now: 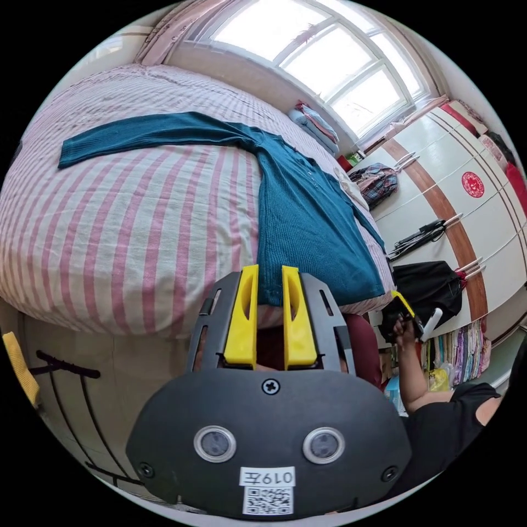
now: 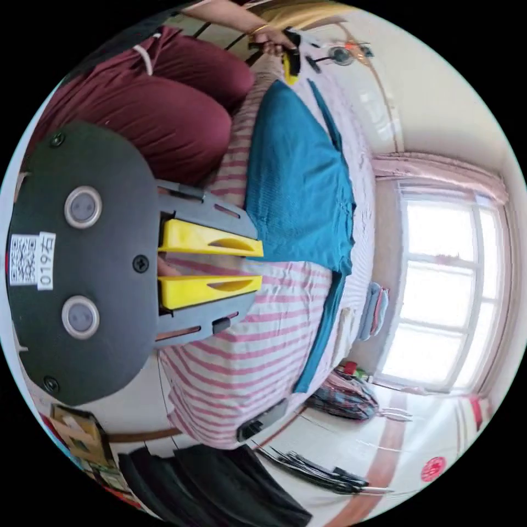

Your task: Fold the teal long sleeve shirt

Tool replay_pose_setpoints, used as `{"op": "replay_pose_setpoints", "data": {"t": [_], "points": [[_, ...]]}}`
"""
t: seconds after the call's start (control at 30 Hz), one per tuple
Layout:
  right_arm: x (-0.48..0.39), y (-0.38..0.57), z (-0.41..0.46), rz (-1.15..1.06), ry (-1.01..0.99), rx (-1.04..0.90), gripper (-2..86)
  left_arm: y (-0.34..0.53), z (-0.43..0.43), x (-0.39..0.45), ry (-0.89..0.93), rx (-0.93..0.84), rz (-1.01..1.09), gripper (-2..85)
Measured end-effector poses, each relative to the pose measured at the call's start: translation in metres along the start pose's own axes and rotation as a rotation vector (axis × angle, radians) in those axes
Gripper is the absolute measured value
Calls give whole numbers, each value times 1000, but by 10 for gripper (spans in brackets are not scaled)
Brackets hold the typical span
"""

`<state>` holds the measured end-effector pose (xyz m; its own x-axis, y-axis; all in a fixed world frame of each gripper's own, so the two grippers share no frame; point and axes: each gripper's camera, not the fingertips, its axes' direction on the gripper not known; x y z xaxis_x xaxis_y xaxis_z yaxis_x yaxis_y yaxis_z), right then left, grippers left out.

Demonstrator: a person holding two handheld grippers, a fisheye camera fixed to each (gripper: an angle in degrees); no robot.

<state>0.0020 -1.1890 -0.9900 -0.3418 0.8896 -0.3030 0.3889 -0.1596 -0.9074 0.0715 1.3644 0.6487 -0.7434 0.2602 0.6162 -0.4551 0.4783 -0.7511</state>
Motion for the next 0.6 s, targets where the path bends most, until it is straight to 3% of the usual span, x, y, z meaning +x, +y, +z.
{"op": "replay_pose_setpoints", "data": {"t": [0.27,0.43,0.6], "points": [[88,10,48,353,-237,-98,69,-23,16,-34,108,-40,-38,85],[119,17,54,423,-273,-80,14,-47,34,-42,102,-125,9,54],[159,18,53,480,-376,-75,-5,-61,43,-48,238,-152,57,23]]}}
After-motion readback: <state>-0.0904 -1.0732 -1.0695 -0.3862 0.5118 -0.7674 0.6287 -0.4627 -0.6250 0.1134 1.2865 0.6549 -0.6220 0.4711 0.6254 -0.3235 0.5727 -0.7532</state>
